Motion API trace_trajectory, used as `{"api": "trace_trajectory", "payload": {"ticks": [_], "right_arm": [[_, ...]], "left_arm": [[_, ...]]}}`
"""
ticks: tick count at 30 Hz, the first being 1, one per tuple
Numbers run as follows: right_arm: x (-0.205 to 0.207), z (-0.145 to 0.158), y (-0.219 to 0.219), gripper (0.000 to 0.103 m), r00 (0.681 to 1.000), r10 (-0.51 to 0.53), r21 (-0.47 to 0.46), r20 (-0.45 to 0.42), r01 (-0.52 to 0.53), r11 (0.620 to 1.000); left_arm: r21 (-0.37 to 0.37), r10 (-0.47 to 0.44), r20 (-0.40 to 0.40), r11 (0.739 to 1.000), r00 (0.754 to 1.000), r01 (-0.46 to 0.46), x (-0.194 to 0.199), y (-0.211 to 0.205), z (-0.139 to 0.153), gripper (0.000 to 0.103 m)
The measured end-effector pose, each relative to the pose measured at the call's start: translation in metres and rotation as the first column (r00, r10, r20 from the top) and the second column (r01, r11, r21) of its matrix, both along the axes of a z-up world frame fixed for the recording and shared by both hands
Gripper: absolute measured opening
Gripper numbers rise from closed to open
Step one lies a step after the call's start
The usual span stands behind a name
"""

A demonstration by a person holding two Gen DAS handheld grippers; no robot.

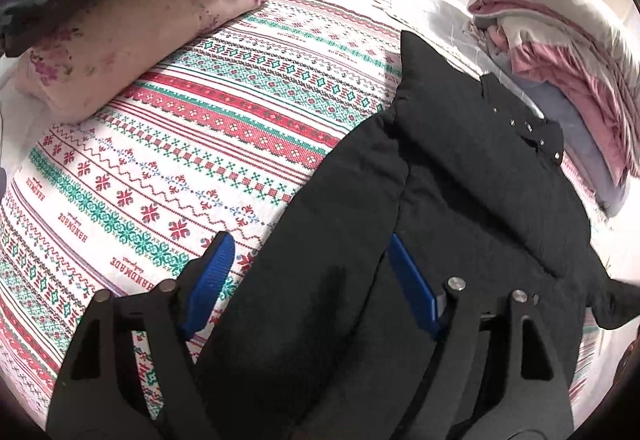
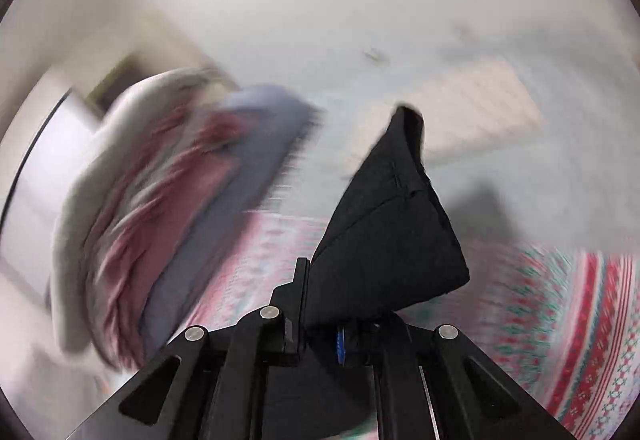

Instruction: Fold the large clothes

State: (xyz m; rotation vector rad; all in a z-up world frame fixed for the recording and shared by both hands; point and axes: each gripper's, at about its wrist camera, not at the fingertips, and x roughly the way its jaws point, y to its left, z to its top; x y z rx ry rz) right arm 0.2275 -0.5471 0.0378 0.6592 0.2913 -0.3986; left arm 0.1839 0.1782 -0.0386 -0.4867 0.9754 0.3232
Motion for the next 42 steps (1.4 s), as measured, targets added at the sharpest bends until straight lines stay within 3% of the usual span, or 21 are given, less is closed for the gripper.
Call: {"api": "trace_trajectory", "payload": {"ticks": [3, 5, 7, 10, 12, 14, 16, 18, 19, 22, 23, 24, 29, 31, 33, 36, 39, 42], "right_arm": [[0.010, 0.036, 0.104, 0.010, 0.983, 0.182, -0.221, 0.032, -0.170, 0.960], [0.021, 0.041, 0.188, 0.010, 0.941, 0.339, -0.332, 0.007, -0.318, 0.888], [0.029, 0.029, 0.254, 0.010, 0.887, 0.460, -0.372, -0.042, -0.441, 0.817], [0.047, -0.018, 0.350, 0.010, 0.785, 0.598, -0.377, -0.162, -0.609, 0.698], [0.061, -0.064, 0.408, 0.010, 0.726, 0.618, -0.364, -0.301, -0.687, 0.629], [0.083, -0.117, 0.449, 0.012, 0.659, 0.592, -0.311, -0.463, -0.747, 0.588], [0.095, -0.152, 0.464, 0.015, 0.641, 0.519, -0.304, -0.565, -0.747, 0.592], [0.091, -0.160, 0.465, 0.018, 0.662, 0.504, -0.337, -0.555, -0.733, 0.591], [0.090, -0.158, 0.465, 0.021, 0.655, 0.517, -0.335, -0.552, -0.741, 0.582], [0.088, -0.150, 0.463, 0.046, 0.607, 0.547, -0.293, -0.577, -0.778, 0.556], [0.087, -0.146, 0.459, 0.062, 0.597, 0.554, -0.276, -0.581, -0.784, 0.556], [0.077, -0.144, 0.457, 0.071, 0.589, 0.564, -0.259, -0.578, -0.788, 0.558], [0.063, -0.115, 0.433, 0.072, 0.521, 0.720, -0.107, -0.458, -0.837, 0.537], [0.055, -0.099, 0.418, 0.073, 0.556, 0.728, -0.125, -0.401, -0.820, 0.558], [0.052, -0.086, 0.395, 0.078, 0.608, 0.708, -0.131, -0.359, -0.784, 0.606], [0.070, -0.078, 0.344, 0.079, 0.690, 0.642, -0.084, -0.335, -0.700, 0.709], [0.095, -0.084, 0.285, 0.079, 0.761, 0.530, -0.071, -0.374, -0.594, 0.802], [0.117, -0.114, 0.226, 0.079, 0.792, 0.397, -0.024, -0.463, -0.459, 0.888]], "left_arm": [[-0.010, 0.011, 0.009, 1.000, 1.000, -0.011, -0.002, 0.004, 0.002, 0.079], [-0.018, 0.027, 0.012, 0.999, 1.000, -0.026, -0.003, 0.008, 0.003, 0.079], [-0.035, 0.038, 0.012, 0.999, 0.999, -0.037, -0.003, 0.011, 0.002, 0.079], [-0.063, 0.042, 0.014, 0.997, 0.999, -0.041, -0.005, 0.016, 0.001, 0.079], [-0.065, 0.043, 0.017, 0.997, 0.999, -0.042, -0.005, 0.019, 0.002, 0.079], [-0.070, 0.051, 0.017, 0.996, 0.999, -0.049, -0.005, 0.023, 0.002, 0.079], [-0.087, 0.057, 0.014, 0.995, 0.998, -0.055, -0.006, 0.027, 0.001, 0.079], [-0.120, 0.062, 0.015, 0.991, 0.998, -0.059, -0.007, 0.031, 0.001, 0.079], [-0.133, 0.062, 0.017, 0.989, 0.998, -0.059, -0.007, 0.032, 0.002, 0.079], [-0.144, 0.053, 0.032, 0.988, 0.998, -0.048, -0.008, 0.029, 0.005, 0.079], [-0.136, 0.045, 0.034, 0.990, 0.998, -0.041, -0.008, 0.027, 0.007, 0.079], [-0.131, 0.040, 0.033, 0.991, 0.999, -0.035, -0.007, 0.026, 0.007, 0.079], [-0.120, 0.022, 0.023, 0.993, 0.999, -0.019, -0.006, 0.020, 0.005, 0.079], [-0.117, 0.013, 0.018, 0.993, 1.000, -0.011, -0.005, 0.017, 0.004, 0.079], [-0.121, 0.000, 0.018, 0.993, 1.000, 0.002, -0.005, 0.016, 0.004, 0.079], [-0.124, -0.006, 0.019, 0.992, 1.000, 0.009, -0.004, 0.014, 0.004, 0.079], [-0.128, -0.010, 0.018, 0.992, 1.000, 0.012, -0.004, 0.013, 0.004, 0.079], [-0.127, -0.022, 0.014, 0.992, 1.000, 0.023, -0.002, 0.010, 0.003, 0.079]]}}
